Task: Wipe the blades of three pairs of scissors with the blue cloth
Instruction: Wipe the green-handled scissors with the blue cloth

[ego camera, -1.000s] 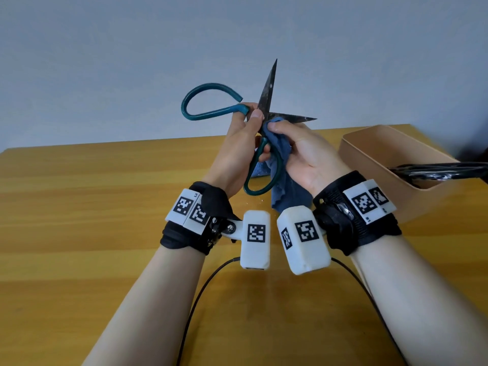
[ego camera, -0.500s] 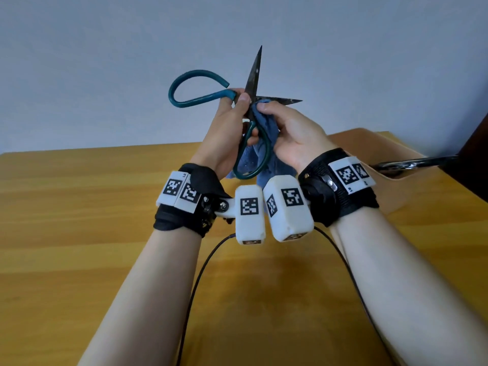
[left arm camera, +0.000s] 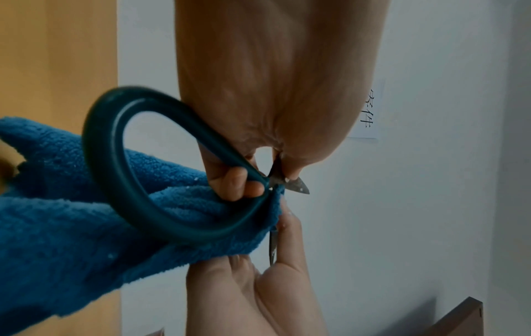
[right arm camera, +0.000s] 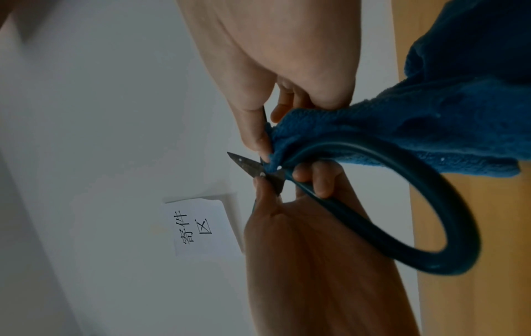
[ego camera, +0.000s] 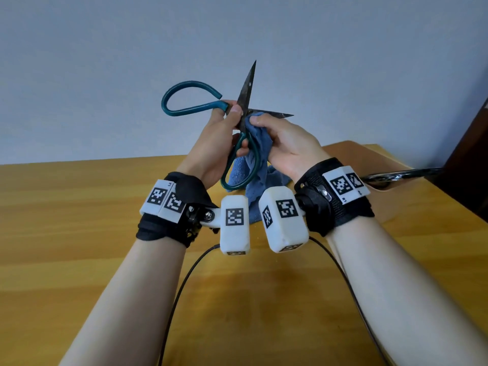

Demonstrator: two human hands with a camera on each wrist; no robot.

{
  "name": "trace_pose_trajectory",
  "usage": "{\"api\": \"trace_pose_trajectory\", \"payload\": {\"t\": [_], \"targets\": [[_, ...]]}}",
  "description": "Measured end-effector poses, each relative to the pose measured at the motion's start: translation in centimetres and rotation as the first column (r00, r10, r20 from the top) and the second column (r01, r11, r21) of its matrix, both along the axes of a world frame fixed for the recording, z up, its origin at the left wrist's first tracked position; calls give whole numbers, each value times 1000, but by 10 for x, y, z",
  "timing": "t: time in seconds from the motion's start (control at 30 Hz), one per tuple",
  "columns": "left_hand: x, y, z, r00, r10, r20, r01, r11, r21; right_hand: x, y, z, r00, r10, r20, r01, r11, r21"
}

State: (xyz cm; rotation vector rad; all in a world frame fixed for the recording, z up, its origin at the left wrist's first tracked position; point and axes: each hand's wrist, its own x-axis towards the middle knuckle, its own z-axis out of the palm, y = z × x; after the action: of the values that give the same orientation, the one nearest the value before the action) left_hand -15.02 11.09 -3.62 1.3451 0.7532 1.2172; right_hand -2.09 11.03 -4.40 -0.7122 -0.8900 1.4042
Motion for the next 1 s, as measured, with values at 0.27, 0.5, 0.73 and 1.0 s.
{"api": "trace_pose_trajectory", "payload": {"t": [0.27, 0.5, 0.73, 1.0], "targets": [[-2, -2, 1, 1000, -1, -4, 1, 1000, 13, 3, 2, -2, 999, -51, 8, 51, 999, 16], [-5, -2, 0, 999, 7, -33, -7, 1000, 11, 3, 3, -7, 994, -104, -28, 104, 995, -6], [-11, 0, -1, 999, 27, -45, -26, 1000, 11, 4, 10, -9, 981, -193, -23, 193, 981, -33], [-28, 3, 7, 996, 70, -55, -67, 996, 53, 16, 8, -5, 962, -257, -97, 256, 966, -23]]}}
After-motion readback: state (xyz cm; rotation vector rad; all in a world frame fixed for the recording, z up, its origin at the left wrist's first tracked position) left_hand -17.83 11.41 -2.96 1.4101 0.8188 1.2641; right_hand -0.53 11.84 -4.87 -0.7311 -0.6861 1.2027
